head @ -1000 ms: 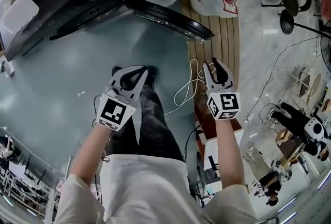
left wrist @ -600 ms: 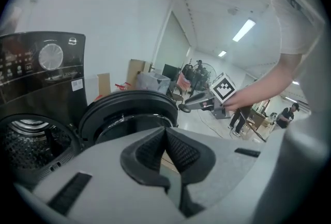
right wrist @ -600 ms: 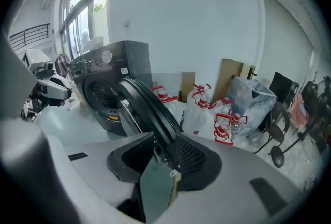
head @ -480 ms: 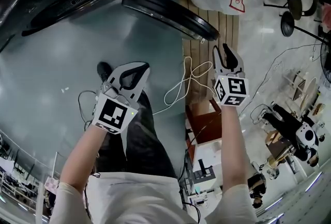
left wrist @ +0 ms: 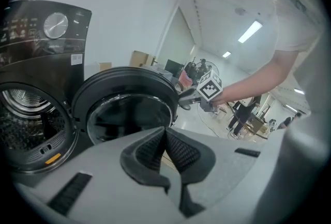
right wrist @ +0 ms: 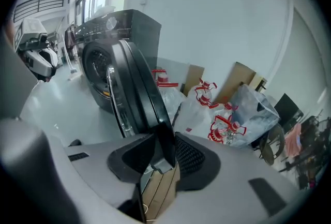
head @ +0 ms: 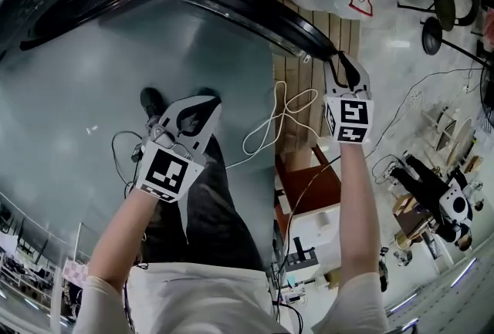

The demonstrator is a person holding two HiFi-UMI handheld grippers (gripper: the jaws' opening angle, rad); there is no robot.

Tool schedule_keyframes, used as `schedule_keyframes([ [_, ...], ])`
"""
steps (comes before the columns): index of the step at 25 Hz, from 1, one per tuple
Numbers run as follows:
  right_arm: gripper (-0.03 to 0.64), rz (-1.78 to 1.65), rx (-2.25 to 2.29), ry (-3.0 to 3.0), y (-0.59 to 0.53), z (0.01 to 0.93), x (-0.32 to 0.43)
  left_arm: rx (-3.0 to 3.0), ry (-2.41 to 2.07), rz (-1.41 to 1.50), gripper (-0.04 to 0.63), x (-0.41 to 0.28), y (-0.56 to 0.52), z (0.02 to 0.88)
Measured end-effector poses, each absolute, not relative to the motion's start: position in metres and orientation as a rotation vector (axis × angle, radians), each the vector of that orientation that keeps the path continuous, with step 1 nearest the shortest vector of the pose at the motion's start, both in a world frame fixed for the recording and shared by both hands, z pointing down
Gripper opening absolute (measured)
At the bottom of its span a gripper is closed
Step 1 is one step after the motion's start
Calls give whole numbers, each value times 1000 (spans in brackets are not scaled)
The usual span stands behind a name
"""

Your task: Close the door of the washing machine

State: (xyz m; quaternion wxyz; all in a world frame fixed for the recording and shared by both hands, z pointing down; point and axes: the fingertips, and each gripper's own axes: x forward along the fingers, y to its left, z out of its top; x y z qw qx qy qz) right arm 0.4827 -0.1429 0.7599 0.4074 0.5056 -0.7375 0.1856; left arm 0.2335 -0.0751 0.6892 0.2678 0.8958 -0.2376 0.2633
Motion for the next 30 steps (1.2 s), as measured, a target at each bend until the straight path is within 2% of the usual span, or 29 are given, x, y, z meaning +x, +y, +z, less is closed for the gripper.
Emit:
schedule_keyframes([
  [17,118,519,1268,-1856,-100,762,461,2437,-660,718,9,209,-66,689],
  [30,112,506,1126,-1891,-67,762,408,2417,-681,712,9,184,-45,690],
])
